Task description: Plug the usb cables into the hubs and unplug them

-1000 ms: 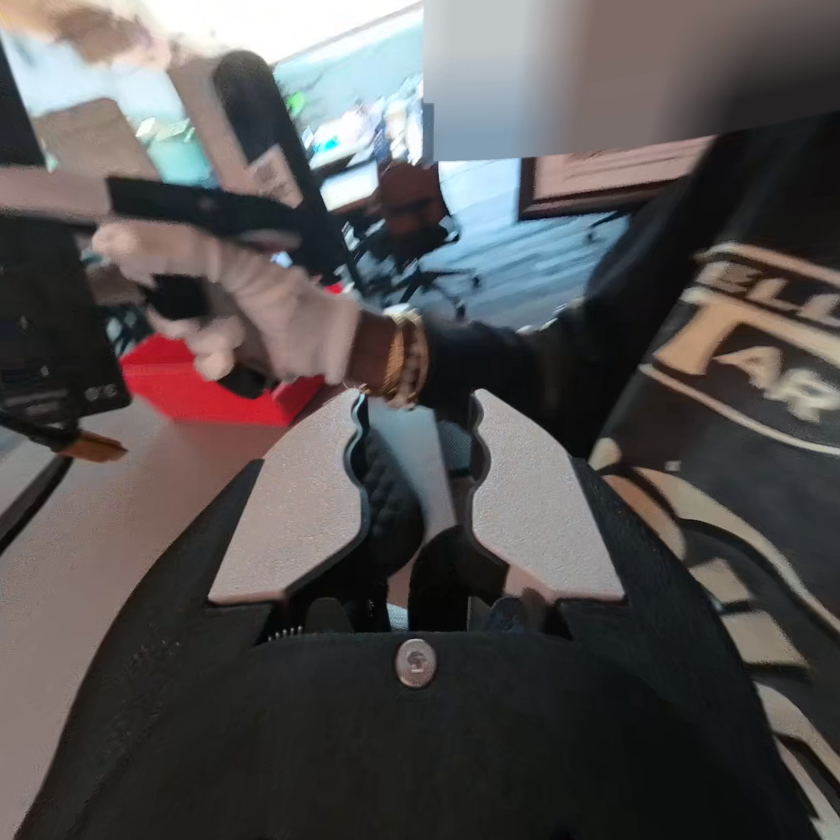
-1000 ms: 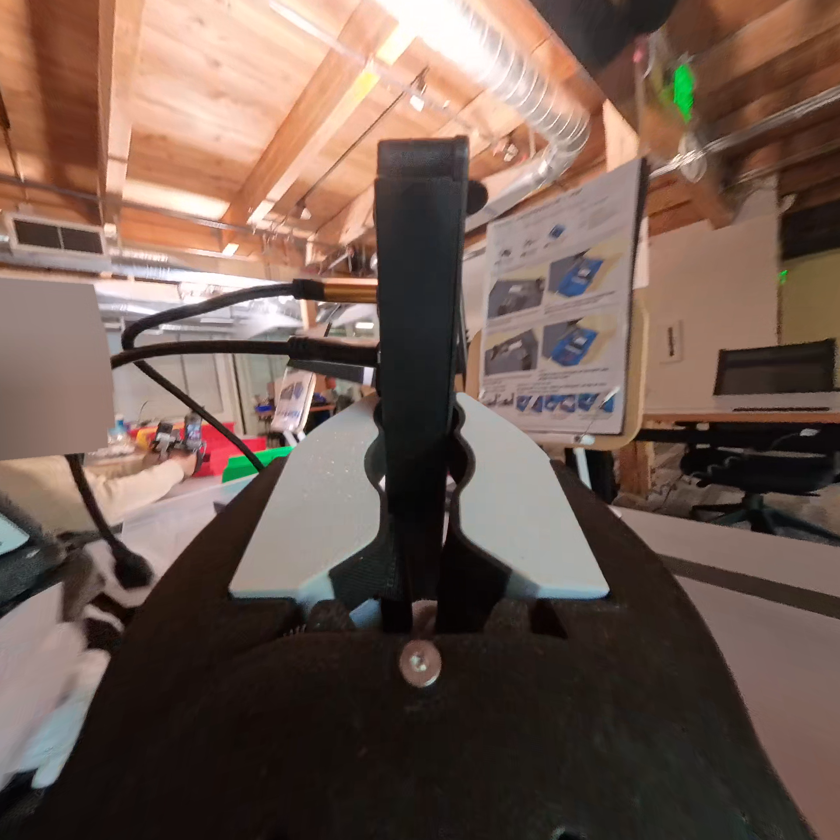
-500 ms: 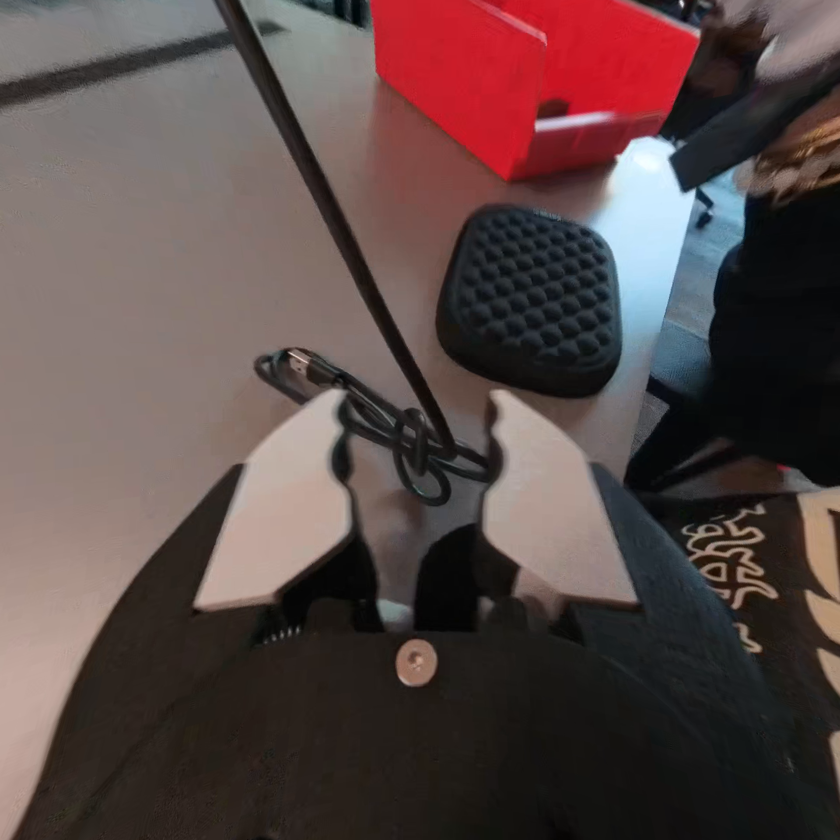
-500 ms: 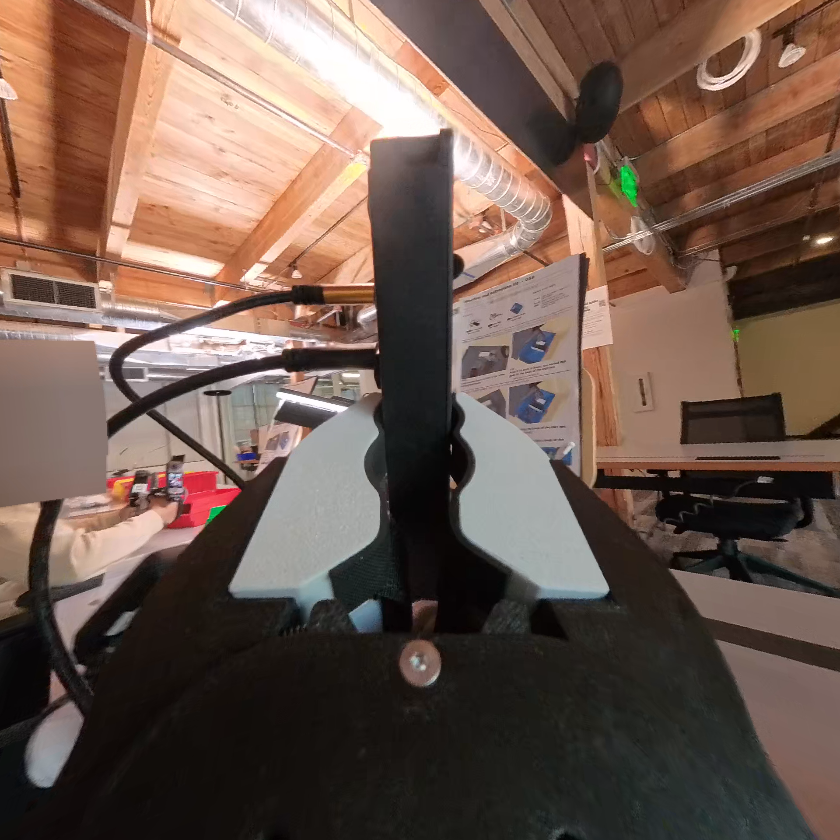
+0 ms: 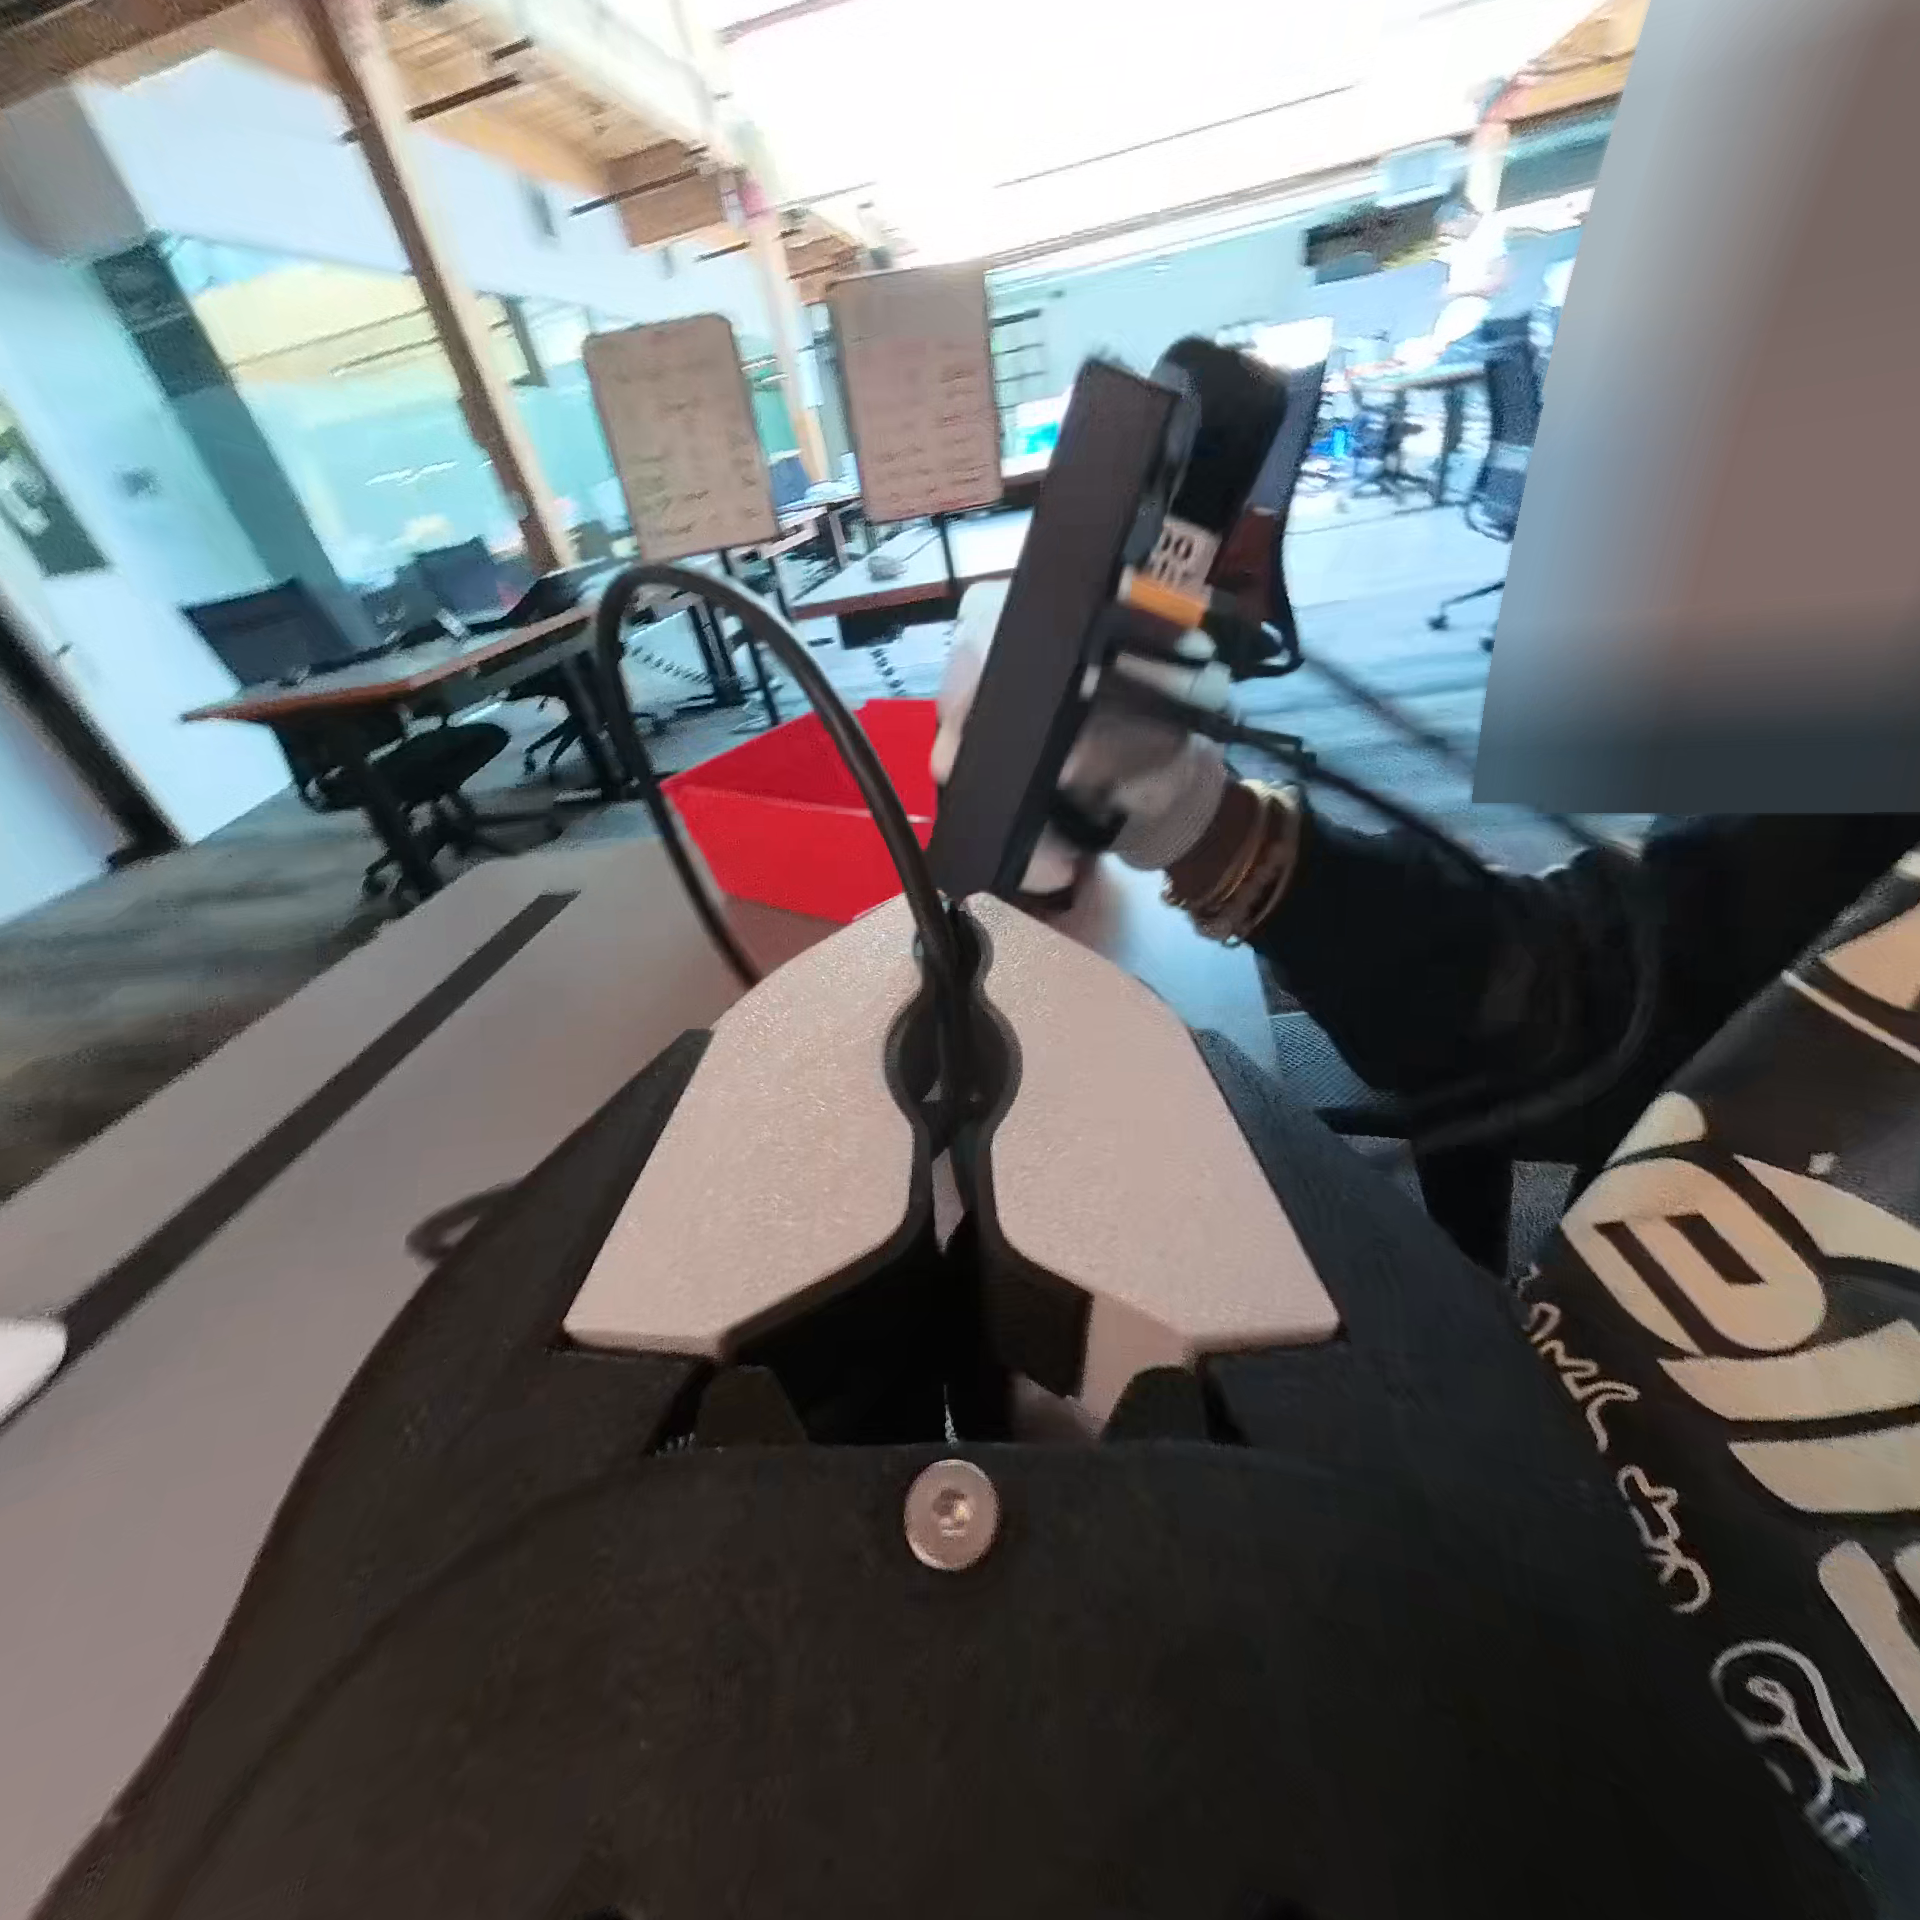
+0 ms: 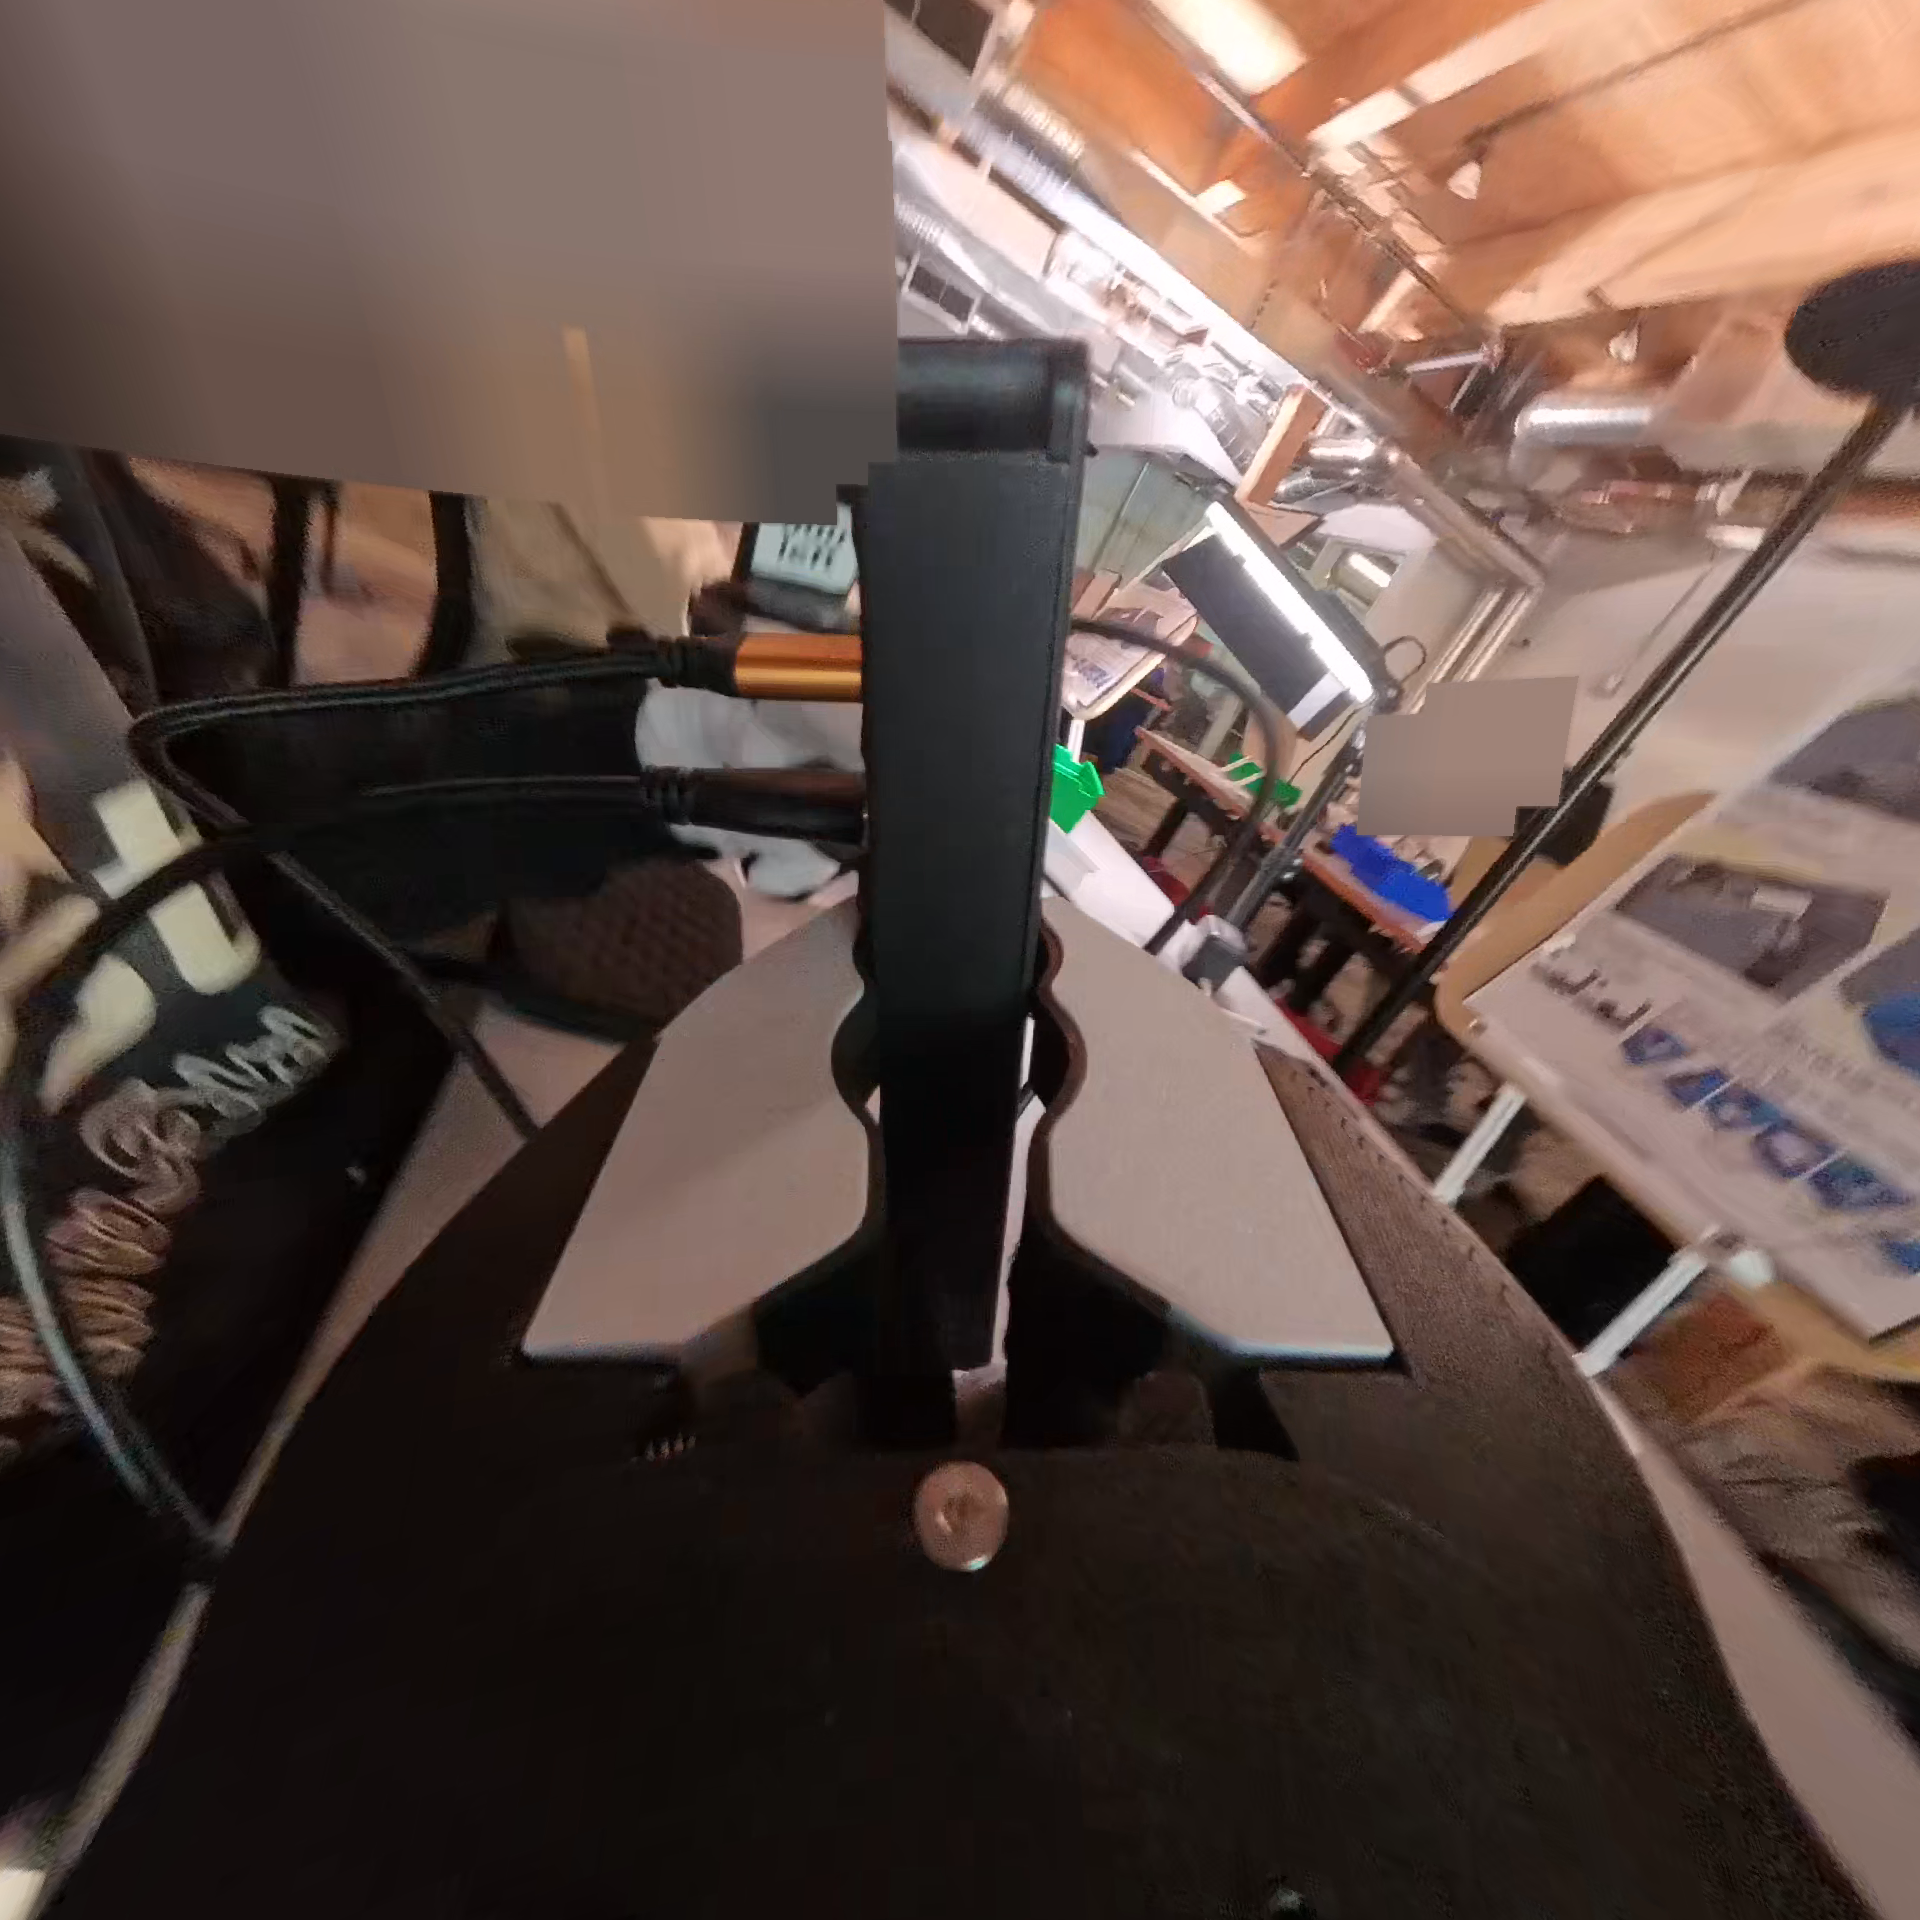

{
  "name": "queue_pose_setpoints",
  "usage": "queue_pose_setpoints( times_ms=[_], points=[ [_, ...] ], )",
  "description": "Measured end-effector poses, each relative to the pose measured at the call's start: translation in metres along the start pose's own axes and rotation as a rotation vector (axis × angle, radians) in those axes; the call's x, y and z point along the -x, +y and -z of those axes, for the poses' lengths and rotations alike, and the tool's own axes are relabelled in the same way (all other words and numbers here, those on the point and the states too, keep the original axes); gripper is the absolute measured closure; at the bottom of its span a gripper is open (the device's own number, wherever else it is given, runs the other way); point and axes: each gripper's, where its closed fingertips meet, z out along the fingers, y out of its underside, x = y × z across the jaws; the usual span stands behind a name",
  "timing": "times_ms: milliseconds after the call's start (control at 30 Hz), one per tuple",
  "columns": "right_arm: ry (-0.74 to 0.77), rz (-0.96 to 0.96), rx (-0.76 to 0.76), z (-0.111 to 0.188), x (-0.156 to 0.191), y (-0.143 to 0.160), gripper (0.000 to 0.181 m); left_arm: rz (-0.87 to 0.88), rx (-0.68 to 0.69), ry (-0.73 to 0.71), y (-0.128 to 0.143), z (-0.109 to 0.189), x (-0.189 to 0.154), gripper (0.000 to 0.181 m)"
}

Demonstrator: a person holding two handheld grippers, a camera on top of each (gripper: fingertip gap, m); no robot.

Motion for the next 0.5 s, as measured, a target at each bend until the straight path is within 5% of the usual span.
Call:
queue_pose_setpoints(
  times_ms=[100, 300, 500],
  points=[
    [-0.003, 0.149, -0.011, -0.018, 0.013, 0.002, 0.157, -0.036, -0.008, 0.106, -0.019, -0.007, -0.009, 0.181],
    [0.137, 0.347, 0.027, -0.024, 0.005, 0.006, 0.157, 0.185, -0.041, 0.297, -0.048, -0.025, -0.011, 0.181],
    [0.402, 0.628, 0.05, -0.026, -0.01, 0.0, 0.157, 0.275, 0.002, 0.465, -0.068, -0.047, -0.013, 0.181]
  ],
)
